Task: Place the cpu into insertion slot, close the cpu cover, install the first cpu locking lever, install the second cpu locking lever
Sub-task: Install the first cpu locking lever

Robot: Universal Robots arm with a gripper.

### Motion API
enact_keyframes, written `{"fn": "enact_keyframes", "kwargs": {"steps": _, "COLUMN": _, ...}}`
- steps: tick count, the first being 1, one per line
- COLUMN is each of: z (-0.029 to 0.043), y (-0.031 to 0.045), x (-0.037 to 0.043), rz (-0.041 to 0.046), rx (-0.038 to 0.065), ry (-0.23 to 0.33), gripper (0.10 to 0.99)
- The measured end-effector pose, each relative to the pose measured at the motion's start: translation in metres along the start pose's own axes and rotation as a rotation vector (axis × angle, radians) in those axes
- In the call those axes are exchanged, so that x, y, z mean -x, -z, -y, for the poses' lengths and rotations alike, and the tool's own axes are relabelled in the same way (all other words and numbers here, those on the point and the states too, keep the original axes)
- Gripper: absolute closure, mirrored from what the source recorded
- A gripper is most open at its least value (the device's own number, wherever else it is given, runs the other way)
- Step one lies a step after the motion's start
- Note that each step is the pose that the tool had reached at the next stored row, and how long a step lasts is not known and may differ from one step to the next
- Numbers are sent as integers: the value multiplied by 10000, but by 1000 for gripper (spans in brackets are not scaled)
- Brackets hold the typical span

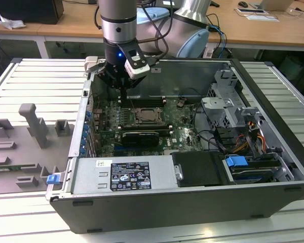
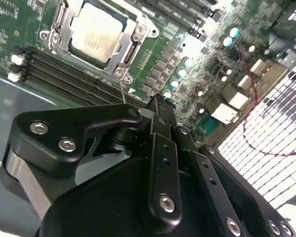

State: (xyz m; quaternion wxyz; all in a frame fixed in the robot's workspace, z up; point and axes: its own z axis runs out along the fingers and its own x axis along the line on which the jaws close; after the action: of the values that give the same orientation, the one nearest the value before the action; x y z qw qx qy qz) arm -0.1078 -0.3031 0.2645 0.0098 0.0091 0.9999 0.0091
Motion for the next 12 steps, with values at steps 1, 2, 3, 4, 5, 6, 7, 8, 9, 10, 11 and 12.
{"fn": "enact_keyframes", "kwargs": {"steps": 1, "z": -32, "y": -5, "x": 0, "rz": 0, "rx": 0, "ry": 5, "gripper": 980}}
{"fn": "enact_keyframes", "kwargs": {"steps": 2, "z": -59, "y": -9, "x": -1, "rz": -1, "rx": 0, "ry": 8, "gripper": 980}}
{"fn": "enact_keyframes", "kwargs": {"steps": 3, "z": -75, "y": -12, "x": -2, "rz": 0, "rx": 0, "ry": 10, "gripper": 980}}
{"fn": "enact_keyframes", "kwargs": {"steps": 4, "z": -87, "y": -15, "x": -2, "rz": -1, "rx": 0, "ry": 12, "gripper": 980}}
{"fn": "enact_keyframes", "kwargs": {"steps": 5, "z": -129, "y": -24, "x": -3, "rz": 0, "rx": 0, "ry": 19, "gripper": 980}}
{"fn": "enact_keyframes", "kwargs": {"steps": 6, "z": -146, "y": -28, "x": -3, "rz": -1, "rx": 0, "ry": 23, "gripper": 980}}
{"fn": "enact_keyframes", "kwargs": {"steps": 7, "z": -157, "y": -30, "x": -3, "rz": -1, "rx": 1, "ry": 24, "gripper": 980}}
{"fn": "enact_keyframes", "kwargs": {"steps": 8, "z": -163, "y": -31, "x": -3, "rz": 0, "rx": 1, "ry": 25, "gripper": 980}}
{"fn": "enact_keyframes", "kwargs": {"steps": 9, "z": -166, "y": -32, "x": 5, "rz": -1, "rx": 1, "ry": 28, "gripper": 980}}
{"fn": "enact_keyframes", "kwargs": {"steps": 10, "z": -168, "y": -32, "x": 12, "rz": -1, "rx": 1, "ry": 27, "gripper": 980}}
{"fn": "enact_keyframes", "kwargs": {"steps": 11, "z": -170, "y": -33, "x": 24, "rz": -1, "rx": 1, "ry": 27, "gripper": 980}}
{"fn": "enact_keyframes", "kwargs": {"steps": 12, "z": -172, "y": -34, "x": 47, "rz": -3, "rx": 0, "ry": 28, "gripper": 980}}
